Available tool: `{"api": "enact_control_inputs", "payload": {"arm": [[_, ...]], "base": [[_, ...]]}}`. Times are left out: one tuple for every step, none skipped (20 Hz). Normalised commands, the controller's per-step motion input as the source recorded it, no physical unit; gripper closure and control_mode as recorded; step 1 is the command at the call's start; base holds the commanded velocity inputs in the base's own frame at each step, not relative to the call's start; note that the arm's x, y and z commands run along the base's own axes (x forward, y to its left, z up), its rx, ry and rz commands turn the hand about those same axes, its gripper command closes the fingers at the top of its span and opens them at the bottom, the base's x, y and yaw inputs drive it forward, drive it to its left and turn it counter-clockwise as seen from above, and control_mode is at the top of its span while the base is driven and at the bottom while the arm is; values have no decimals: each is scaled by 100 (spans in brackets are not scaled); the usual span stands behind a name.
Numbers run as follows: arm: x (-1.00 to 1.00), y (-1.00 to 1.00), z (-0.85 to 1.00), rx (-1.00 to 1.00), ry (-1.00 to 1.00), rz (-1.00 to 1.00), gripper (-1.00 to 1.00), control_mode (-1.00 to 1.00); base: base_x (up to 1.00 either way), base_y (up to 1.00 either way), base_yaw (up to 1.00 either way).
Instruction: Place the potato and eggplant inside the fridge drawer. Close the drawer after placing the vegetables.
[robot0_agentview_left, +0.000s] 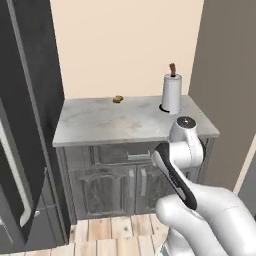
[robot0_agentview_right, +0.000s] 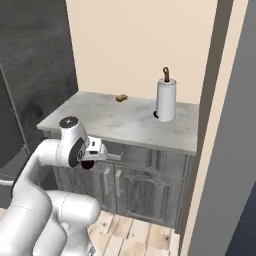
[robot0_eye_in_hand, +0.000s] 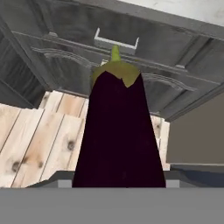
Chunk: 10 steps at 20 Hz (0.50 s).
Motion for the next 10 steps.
{"api": "enact_control_inputs", "payload": {"arm": [[0,0,0,0,0,0,100,100],[0,0,0,0,0,0,100,100],[0,0,0,0,0,0,100,100],[0,0,0,0,0,0,100,100],[0,0,0,0,0,0,100,100],[0,0,0,0,0,0,100,100],[0,0,0,0,0,0,100,100],[0,0,0,0,0,0,100,100],[0,0,0,0,0,0,100,100],[0,0,0,0,0,0,100,100]], "base": [[-100,81,16],[-100,89,20],[-100,86,22],[-97,94,24],[-90,100,27],[-93,100,29],[-94,98,32],[-86,100,33],[-85,100,34],[-90,100,36]]}}
